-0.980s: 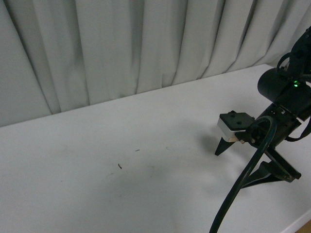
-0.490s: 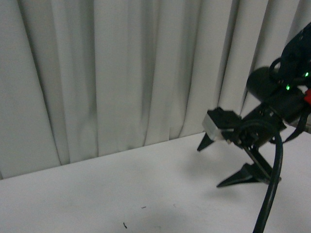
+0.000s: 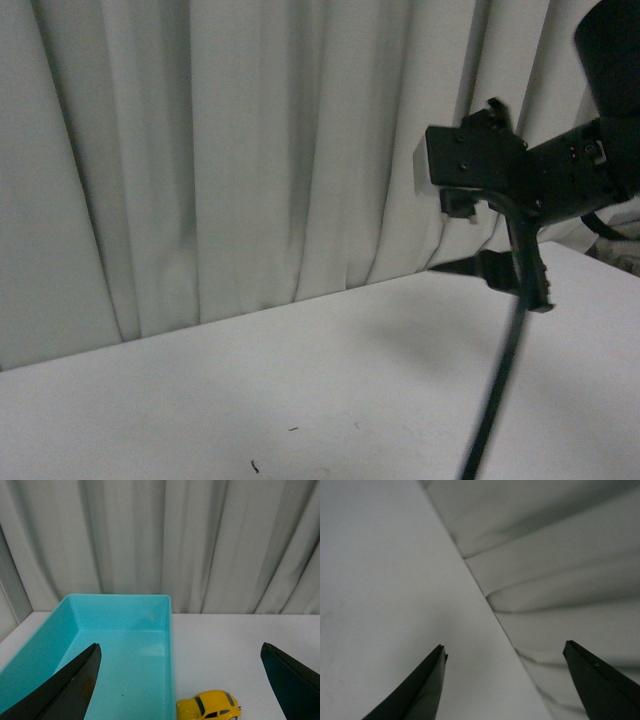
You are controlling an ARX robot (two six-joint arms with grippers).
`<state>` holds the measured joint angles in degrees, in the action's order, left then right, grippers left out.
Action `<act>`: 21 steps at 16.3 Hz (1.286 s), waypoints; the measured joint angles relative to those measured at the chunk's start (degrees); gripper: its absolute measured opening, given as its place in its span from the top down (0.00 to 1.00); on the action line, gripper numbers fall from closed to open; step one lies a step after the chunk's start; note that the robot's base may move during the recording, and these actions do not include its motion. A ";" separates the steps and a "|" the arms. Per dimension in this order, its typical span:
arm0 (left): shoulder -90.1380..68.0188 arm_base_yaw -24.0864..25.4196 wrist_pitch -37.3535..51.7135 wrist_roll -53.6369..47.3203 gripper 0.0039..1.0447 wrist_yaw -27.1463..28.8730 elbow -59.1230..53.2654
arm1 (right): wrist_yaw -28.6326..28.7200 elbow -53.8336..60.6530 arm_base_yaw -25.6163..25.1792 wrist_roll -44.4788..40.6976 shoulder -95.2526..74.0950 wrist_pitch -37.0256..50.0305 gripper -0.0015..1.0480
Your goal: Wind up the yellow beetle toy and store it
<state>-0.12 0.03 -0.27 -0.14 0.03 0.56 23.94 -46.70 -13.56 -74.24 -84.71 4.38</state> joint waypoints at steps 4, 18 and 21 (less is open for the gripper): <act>0.00 0.00 0.09 0.00 0.06 0.00 0.00 | -16.04 25.79 5.86 57.02 19.52 41.42 0.68; 0.00 0.00 0.07 0.00 0.06 0.00 0.00 | -23.80 45.66 13.77 73.29 47.10 32.39 0.98; 0.00 0.00 0.07 -0.02 0.06 0.00 0.00 | -23.85 46.10 13.77 73.37 54.21 25.97 0.98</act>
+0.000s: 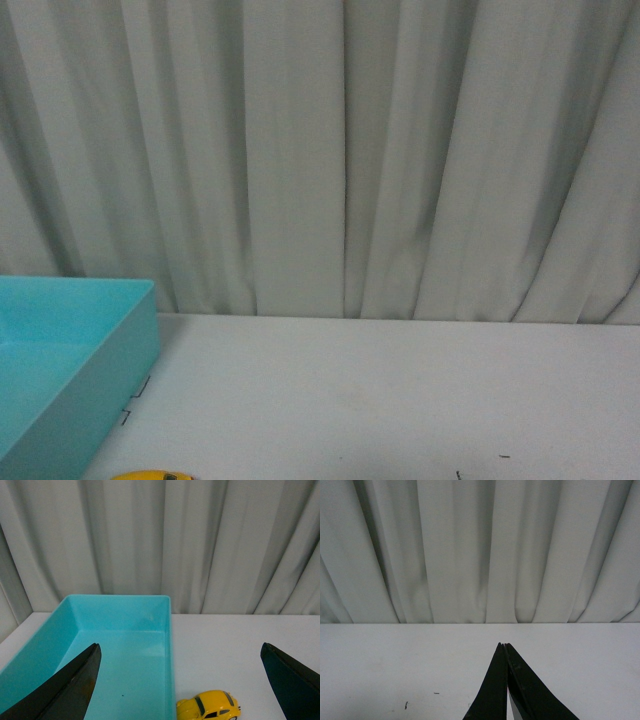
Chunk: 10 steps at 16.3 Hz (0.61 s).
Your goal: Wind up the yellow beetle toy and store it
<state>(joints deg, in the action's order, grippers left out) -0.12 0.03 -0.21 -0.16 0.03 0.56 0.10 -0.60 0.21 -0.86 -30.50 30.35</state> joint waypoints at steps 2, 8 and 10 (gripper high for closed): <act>0.00 0.00 0.02 0.02 0.06 0.00 0.00 | 0.00 0.00 0.00 0.00 4.11 -4.33 0.98; 0.00 0.00 0.02 0.02 0.06 0.00 0.00 | -0.02 0.00 0.00 0.00 12.50 -12.50 0.98; 0.00 0.00 0.00 0.00 0.06 0.00 0.00 | 0.00 0.00 0.00 0.00 15.37 -14.95 0.98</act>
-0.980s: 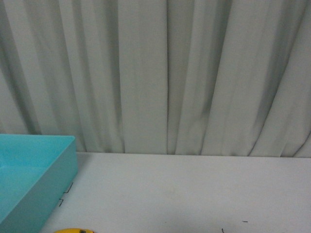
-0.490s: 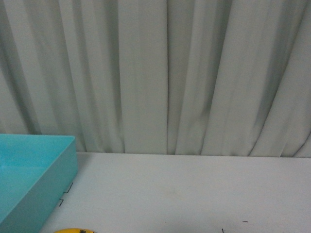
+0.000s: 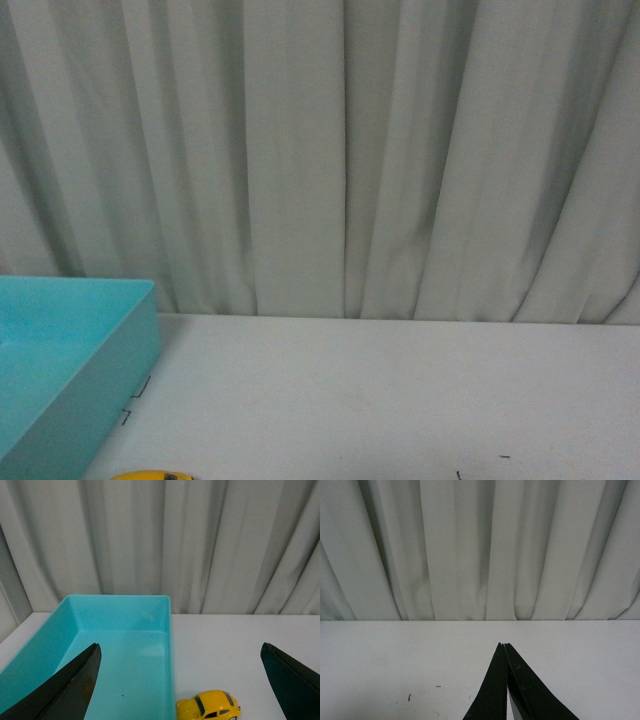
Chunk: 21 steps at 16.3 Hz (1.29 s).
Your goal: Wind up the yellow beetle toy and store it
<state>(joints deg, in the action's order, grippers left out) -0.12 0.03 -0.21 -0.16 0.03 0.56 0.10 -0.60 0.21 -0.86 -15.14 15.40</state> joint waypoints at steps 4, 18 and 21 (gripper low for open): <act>0.00 0.00 0.00 0.02 0.06 0.00 0.00 | 0.00 0.00 0.00 0.00 4.11 -4.31 0.98; -0.83 -0.44 -4.35 2.08 0.06 1.27 1.18 | -0.11 -0.02 0.00 0.02 14.99 -15.63 0.15; -13.60 0.20 -18.32 14.95 0.06 5.60 10.71 | -0.07 -0.02 0.00 0.04 14.99 -15.58 0.06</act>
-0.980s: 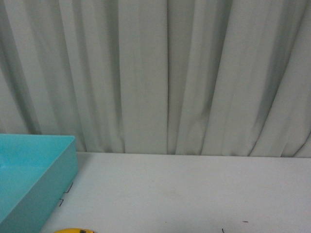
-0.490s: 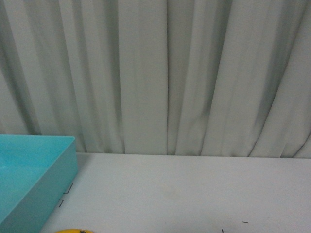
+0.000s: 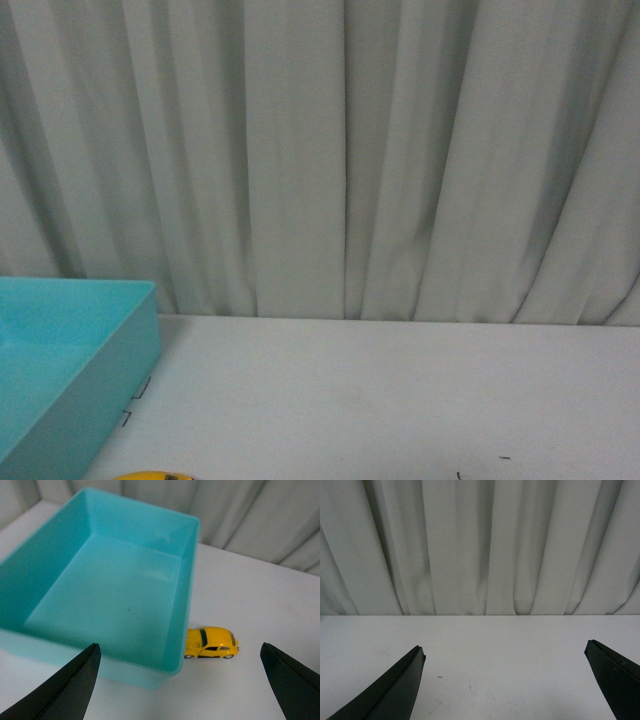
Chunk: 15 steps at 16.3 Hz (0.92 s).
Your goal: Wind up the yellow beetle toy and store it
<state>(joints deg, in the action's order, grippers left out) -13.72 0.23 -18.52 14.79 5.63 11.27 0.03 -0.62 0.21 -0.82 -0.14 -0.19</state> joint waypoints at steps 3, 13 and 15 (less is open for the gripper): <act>-4.31 -1.95 4.57 5.44 0.06 1.84 4.68 | -0.07 0.00 0.00 0.00 0.00 -0.04 0.07; -76.30 -14.64 -2.73 -53.05 0.06 -15.56 48.28 | -0.04 0.00 0.00 0.00 -0.02 -0.04 0.06; -79.34 -15.74 -8.11 -57.83 0.06 -16.15 48.30 | -0.04 0.00 0.00 0.00 -0.02 -0.04 0.06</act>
<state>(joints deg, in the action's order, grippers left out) -93.06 -15.51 -26.63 -43.05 -10.52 59.57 -0.01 -0.62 0.21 -0.82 -0.16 -0.23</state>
